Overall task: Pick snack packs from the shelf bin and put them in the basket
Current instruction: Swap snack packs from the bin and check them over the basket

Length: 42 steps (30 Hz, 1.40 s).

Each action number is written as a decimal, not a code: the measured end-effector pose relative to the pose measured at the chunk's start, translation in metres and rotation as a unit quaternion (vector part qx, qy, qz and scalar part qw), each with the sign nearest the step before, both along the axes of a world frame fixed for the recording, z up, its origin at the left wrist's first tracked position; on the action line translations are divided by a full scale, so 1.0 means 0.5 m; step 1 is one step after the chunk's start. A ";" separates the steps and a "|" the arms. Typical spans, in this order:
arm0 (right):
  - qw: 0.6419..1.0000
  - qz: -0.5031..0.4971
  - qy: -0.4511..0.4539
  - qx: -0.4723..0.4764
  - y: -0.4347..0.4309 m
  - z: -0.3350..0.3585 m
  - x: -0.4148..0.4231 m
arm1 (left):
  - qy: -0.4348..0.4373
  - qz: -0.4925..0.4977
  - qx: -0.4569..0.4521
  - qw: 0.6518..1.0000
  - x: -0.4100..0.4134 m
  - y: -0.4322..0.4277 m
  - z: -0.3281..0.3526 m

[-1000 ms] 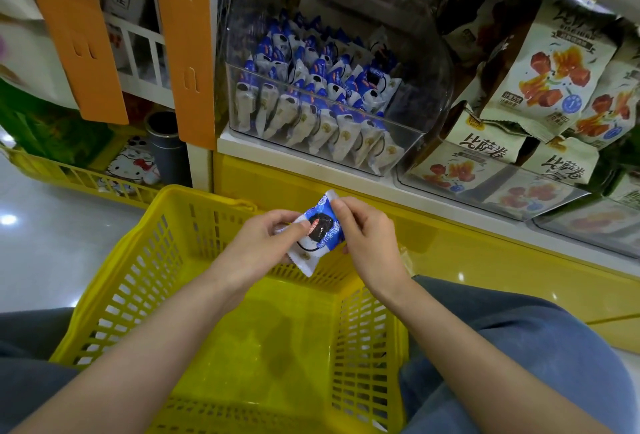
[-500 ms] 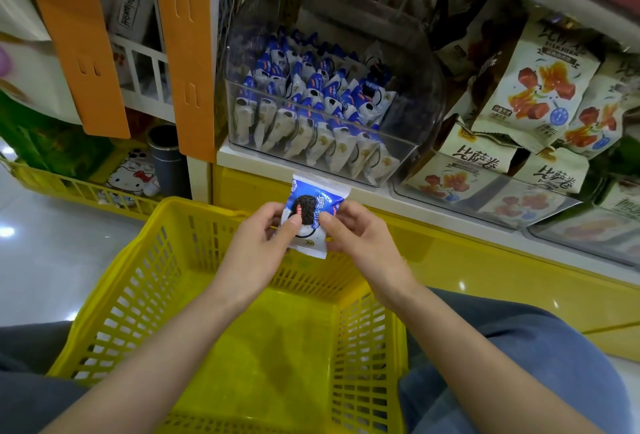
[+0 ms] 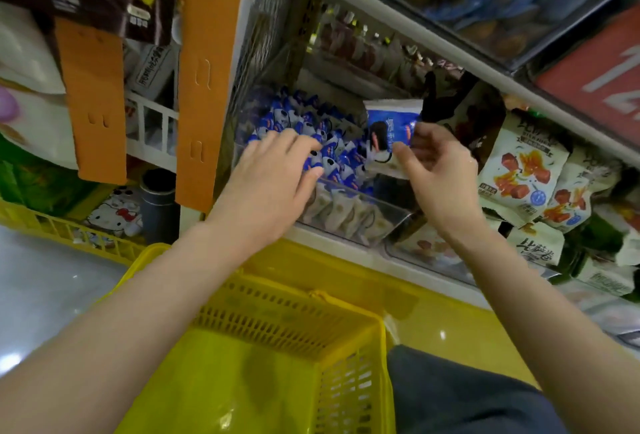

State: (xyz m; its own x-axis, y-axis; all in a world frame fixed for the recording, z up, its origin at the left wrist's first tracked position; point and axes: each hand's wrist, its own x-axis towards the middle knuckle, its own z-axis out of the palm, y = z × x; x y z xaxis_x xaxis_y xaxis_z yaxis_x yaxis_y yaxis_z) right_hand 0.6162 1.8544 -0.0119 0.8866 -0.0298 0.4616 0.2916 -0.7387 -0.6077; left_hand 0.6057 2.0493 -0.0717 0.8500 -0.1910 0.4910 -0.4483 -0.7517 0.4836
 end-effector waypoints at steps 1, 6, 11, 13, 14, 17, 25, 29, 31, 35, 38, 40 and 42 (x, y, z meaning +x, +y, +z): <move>0.999 -0.017 -0.002 -0.040 0.000 0.010 0.029 | 0.009 0.006 0.029 1.000 0.012 0.005 -0.003; 0.954 -0.091 0.071 -0.278 -0.003 0.007 0.132 | -0.001 0.020 0.122 0.992 0.039 0.027 -0.025; 0.881 -0.152 0.236 -0.380 0.023 -0.006 0.183 | -0.018 0.014 0.099 0.995 0.043 0.030 -0.030; 0.877 -0.162 0.279 -0.355 0.033 -0.012 0.197 | -0.016 0.011 0.100 0.995 0.043 0.031 -0.032; 0.878 -0.167 0.291 -0.341 0.036 -0.015 0.200 | -0.014 0.010 0.101 0.995 0.043 0.031 -0.034; 0.869 -0.156 0.310 -0.354 0.039 -0.019 0.203 | -0.014 0.004 0.100 0.995 0.045 0.032 -0.036; 0.832 -0.192 0.310 -0.418 0.037 -0.020 0.202 | -0.018 -0.003 0.085 0.996 0.045 0.033 -0.034; 0.867 -0.158 0.287 -0.375 0.022 -0.040 0.199 | -0.032 0.003 0.081 0.996 0.043 0.032 -0.034; 0.894 -0.130 0.287 -0.317 0.018 -0.045 0.202 | -0.037 0.005 0.077 0.996 0.043 0.030 -0.034; 0.901 -0.105 0.301 -0.296 0.017 -0.052 0.209 | -0.040 0.003 0.079 0.996 0.044 0.031 -0.035; 0.876 -0.107 0.369 -0.291 0.018 -0.048 0.217 | -0.028 -0.002 0.085 0.996 0.044 0.032 -0.035; 0.860 -0.113 0.388 -0.312 0.024 -0.043 0.217 | -0.025 -0.005 0.090 0.996 0.046 0.035 -0.035; 0.865 -0.124 0.332 -0.356 0.033 -0.040 0.216 | -0.029 -0.004 0.094 0.995 0.049 0.040 -0.033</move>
State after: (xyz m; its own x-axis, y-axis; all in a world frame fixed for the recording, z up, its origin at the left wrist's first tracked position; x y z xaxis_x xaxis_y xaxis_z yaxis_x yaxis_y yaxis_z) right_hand 0.7240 1.8706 -0.0321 0.9703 -0.1746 -0.1672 -0.1680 -0.9844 0.0531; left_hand 0.6302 2.0693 -0.0883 0.8190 -0.2906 0.4948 -0.4781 -0.8224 0.3083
